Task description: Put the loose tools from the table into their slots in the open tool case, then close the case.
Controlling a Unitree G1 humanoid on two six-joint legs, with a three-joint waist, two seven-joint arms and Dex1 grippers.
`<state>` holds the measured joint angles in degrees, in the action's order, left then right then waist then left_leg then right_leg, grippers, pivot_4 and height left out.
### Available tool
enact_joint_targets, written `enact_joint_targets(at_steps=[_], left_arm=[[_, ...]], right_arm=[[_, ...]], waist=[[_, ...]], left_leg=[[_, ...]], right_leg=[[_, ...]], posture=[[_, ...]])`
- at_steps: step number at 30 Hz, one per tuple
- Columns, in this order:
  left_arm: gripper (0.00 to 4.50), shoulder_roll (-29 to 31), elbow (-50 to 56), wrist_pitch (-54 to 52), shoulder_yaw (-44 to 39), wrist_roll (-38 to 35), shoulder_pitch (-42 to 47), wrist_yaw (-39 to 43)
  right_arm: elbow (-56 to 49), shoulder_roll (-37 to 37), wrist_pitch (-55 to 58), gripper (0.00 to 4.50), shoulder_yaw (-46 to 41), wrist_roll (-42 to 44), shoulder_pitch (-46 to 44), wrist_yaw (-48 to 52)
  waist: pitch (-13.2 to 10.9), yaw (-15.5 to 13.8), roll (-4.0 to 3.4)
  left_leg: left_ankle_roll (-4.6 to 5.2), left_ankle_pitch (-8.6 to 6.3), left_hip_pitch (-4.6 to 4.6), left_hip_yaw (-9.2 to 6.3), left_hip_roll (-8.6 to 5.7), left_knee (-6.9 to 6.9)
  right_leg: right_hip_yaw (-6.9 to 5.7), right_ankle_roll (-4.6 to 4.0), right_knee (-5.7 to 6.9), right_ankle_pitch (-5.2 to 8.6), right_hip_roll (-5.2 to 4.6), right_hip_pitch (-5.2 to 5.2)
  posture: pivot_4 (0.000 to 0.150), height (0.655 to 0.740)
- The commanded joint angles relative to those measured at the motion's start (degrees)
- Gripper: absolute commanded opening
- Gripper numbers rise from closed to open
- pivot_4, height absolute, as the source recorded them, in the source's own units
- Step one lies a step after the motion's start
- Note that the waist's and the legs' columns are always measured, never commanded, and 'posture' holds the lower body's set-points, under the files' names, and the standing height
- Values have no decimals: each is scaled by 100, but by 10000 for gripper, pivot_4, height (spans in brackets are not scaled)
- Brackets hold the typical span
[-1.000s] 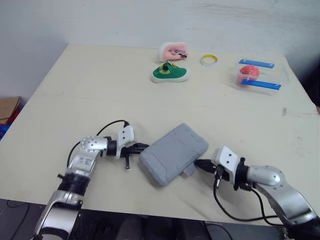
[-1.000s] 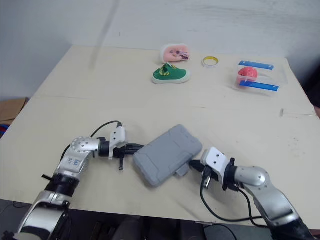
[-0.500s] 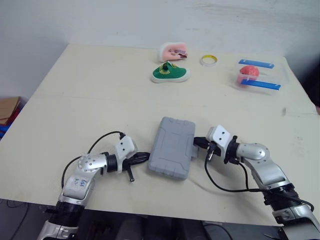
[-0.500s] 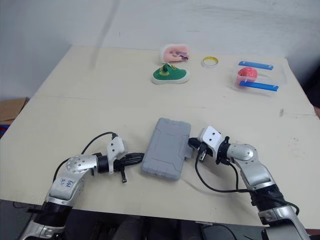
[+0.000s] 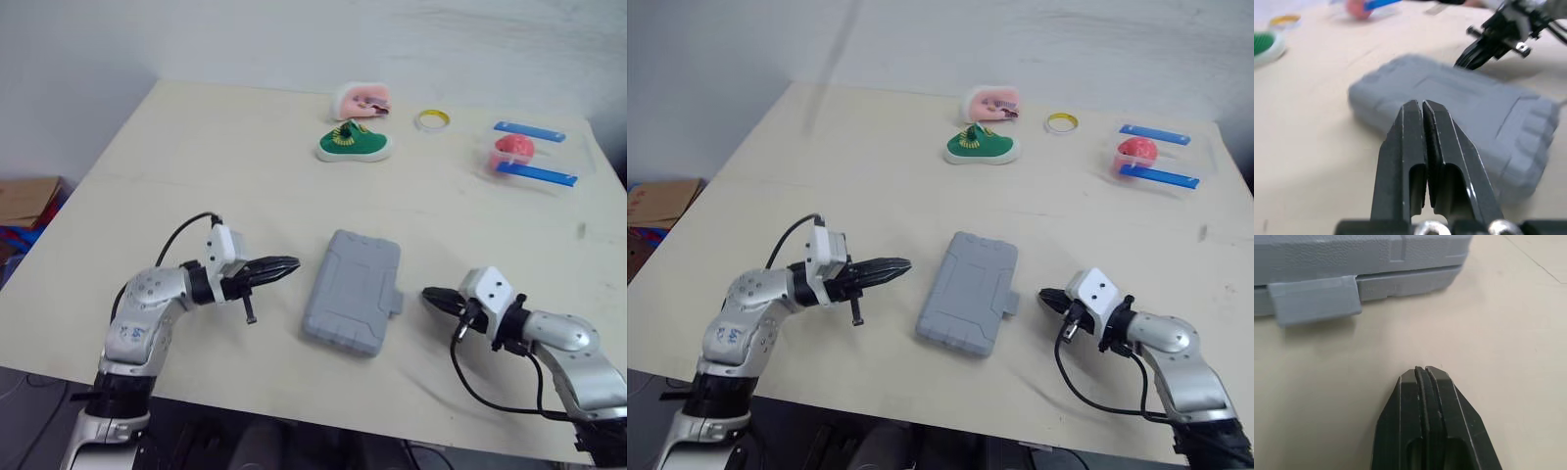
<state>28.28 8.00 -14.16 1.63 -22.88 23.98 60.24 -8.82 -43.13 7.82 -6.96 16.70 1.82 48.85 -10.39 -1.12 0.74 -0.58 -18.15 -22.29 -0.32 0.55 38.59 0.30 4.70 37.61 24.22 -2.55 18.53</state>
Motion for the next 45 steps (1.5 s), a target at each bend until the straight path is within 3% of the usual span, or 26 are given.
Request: enact_joint_targets(at_steps=[1,4,9,15,23,29,36,45], left_arm=[[767,16,-186,57,493,143,448,398],[767,-270,-848,524,1165,672,907,605],[767,-944,-1958,741,1763,1553,1489,-18],[767,-750,-2021,459,2402,2407,1287,-176],[767,-648,-1362,-368,2332,2230,852,-257],[767,-637,-1358,-454,2309,2258,879,-277],[767,-572,-1461,-511,2247,2296,844,-352],[767,-555,-1526,-474,2291,2322,753,-331]], right_arm=[[-955,-46,60,0,-364,267,382,2],[-1437,-34,220,0,-185,180,732,-25],[-1515,226,305,0,91,21,615,-286],[-1435,356,280,0,309,-179,411,-399],[-925,463,206,0,710,-494,-65,-416],[-518,641,23,0,1077,-672,-282,-280],[-359,872,-156,0,1288,-777,-509,-278],[-431,497,139,0,1152,-880,-583,-72]], waist=[[0,44,0],[1,103,-2],[0,133,0],[11,129,-18],[36,131,-17],[36,126,-18],[38,176,-16],[39,265,-15]], left_leg=[[-1,0,3,1,3,-2],[-6,4,12,5,4,-8],[-7,5,10,12,1,-6],[-8,6,19,9,3,-11],[-12,8,50,14,4,-30],[-12,8,118,7,5,-57],[-11,7,122,6,6,-56],[-13,8,123,4,6,-56]], right_leg=[[2,0,0,0,4,-1],[8,0,-1,0,8,-1],[15,0,-4,0,9,4],[15,0,-1,0,9,0],[22,0,-12,0,8,-19],[16,-2,-51,1,7,-97],[15,-2,-53,1,8,-102],[15,-3,-52,1,7,-105]], posture=[[1500,7400],[1500,7400],[1500,7400],[1500,7400],[1500,7400],[1500,7400],[1500,7400],[1500,7400]])
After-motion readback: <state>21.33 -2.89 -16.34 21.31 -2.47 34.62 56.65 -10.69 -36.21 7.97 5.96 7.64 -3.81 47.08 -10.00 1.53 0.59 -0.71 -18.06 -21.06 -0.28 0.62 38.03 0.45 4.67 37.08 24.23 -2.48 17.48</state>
